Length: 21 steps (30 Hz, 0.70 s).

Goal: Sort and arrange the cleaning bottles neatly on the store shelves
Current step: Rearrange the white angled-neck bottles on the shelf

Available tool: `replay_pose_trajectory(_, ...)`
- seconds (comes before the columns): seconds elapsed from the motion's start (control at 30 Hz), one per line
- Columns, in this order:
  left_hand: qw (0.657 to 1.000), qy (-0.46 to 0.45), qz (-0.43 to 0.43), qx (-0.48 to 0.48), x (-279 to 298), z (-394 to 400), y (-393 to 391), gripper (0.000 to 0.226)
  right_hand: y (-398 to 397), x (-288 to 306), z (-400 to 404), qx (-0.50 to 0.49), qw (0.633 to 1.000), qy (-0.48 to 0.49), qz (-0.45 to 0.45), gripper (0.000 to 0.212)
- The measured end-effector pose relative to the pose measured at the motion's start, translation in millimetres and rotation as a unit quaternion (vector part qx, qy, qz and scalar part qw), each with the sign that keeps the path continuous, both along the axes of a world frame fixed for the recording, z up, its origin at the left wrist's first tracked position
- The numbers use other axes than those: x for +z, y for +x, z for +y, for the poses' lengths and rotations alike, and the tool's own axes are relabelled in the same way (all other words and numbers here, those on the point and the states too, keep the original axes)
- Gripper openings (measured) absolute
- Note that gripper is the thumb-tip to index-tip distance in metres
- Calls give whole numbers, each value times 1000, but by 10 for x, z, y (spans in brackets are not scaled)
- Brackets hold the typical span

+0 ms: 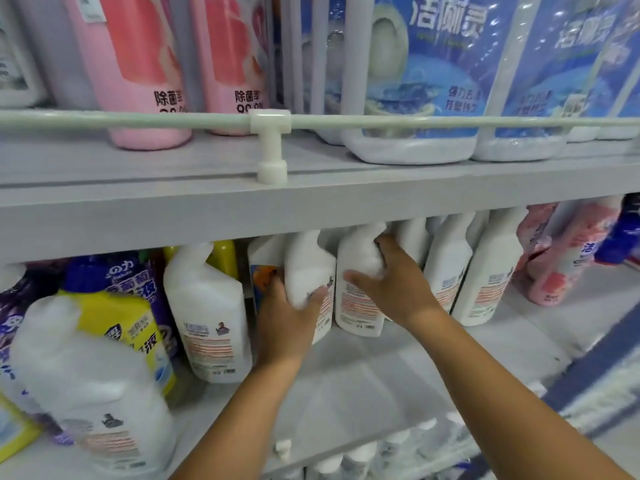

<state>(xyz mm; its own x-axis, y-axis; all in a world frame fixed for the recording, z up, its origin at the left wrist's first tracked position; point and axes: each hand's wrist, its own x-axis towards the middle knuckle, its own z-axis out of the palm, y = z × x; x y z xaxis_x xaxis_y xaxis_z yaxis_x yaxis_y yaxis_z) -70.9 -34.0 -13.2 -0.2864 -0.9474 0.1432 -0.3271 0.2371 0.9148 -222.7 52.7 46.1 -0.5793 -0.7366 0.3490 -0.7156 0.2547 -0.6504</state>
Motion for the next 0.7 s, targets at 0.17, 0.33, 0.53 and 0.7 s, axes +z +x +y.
replay_pose_trajectory(0.17,999,37,8,-16,-16,150,161,51,-56,-196,181,19,982,-45,-181,62)
replay_pose_trajectory(0.33,991,81,64,81,36,731,724,36,31,-212,350,114,956,-45,-265,50)
replay_pose_trajectory(0.53,961,5,82,263,212,928,1161,34,537,-61,114,254,922,13,-292,45)
replay_pose_trajectory(0.7,943,1,85,320,147,954,1164,31,888,-181,-140,335,900,43,-277,56)
